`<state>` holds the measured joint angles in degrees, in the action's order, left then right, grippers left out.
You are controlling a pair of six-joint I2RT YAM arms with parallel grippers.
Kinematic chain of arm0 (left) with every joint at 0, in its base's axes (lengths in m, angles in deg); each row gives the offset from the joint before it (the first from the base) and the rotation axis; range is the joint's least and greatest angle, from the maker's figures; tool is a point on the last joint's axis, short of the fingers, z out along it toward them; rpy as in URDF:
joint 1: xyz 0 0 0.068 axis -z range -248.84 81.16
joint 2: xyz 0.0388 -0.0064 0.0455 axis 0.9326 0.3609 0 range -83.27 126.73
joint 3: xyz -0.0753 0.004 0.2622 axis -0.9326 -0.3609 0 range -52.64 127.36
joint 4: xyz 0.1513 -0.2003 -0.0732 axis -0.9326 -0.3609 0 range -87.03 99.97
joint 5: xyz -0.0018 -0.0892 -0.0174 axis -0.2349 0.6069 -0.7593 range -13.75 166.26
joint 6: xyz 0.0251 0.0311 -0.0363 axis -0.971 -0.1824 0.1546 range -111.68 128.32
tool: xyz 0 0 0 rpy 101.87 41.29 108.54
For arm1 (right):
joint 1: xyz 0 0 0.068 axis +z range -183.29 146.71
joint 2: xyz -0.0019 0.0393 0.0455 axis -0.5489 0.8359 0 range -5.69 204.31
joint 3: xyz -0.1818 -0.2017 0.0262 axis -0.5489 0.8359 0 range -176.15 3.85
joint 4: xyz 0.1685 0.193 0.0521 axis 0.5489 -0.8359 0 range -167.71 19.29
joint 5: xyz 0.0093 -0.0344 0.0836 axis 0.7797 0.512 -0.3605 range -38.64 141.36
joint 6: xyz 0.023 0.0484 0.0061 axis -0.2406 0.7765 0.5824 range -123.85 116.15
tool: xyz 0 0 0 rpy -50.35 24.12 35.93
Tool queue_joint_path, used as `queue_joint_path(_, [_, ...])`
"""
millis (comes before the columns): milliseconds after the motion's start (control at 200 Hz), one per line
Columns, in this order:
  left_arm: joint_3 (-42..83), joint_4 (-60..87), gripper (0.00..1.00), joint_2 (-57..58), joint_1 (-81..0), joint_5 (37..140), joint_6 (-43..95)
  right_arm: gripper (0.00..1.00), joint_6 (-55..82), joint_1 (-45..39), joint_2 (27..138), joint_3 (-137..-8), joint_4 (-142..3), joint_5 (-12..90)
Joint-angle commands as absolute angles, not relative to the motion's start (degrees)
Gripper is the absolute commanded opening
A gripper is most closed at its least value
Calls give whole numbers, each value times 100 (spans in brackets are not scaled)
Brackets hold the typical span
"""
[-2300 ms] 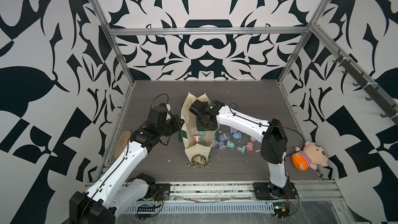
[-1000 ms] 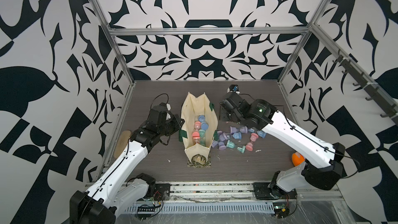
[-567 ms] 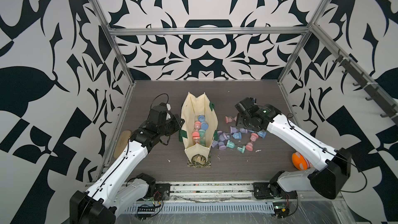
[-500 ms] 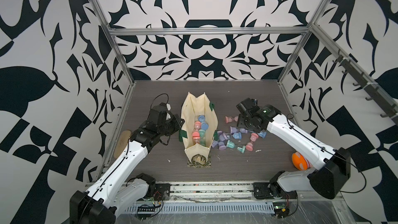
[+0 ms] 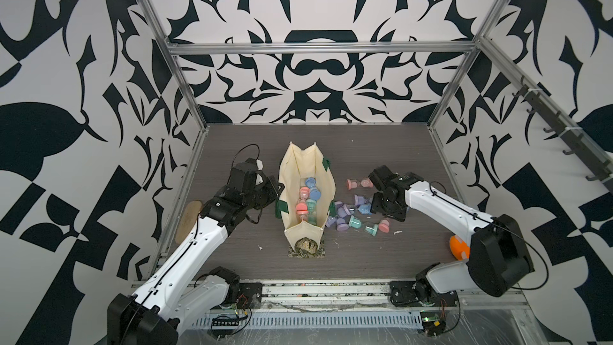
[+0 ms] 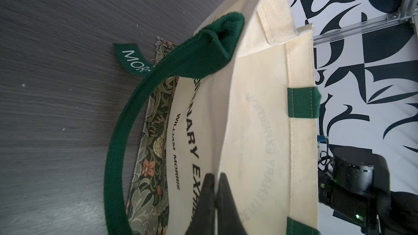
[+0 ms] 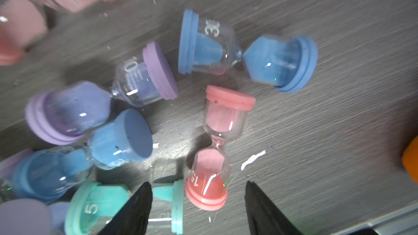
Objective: Put the hourglass into the canvas bag
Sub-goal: Pick up the hourglass from the center of the board.
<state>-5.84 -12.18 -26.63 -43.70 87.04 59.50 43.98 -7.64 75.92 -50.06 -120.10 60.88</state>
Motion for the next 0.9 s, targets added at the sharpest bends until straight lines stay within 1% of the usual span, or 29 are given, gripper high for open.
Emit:
queue_joint_path(0, [-519,-1241,2,-2684,-4361,8803,5893,69,4354,-864,7595,-4871,-11793,5976])
queue_joint_path(220, [-527,-1228,2,-2680,-4362,8796,5903,67,4412,-877,7644,-4570,-11566,5928])
queue_joint_path(645, [-527,-1257,2,-2675,-4354,8795,5894,58,4397,-1041,7972,-4070,-10937,5710])
queue_joint_path(785, [-536,-1267,3,-2675,-4362,8788,5894,53,4370,-1080,8029,-3959,-10799,5690])
queue_joint_path(895, [-553,-1262,3,-2678,-4357,8786,5904,46,4357,-1099,8058,-3909,-10743,5699])
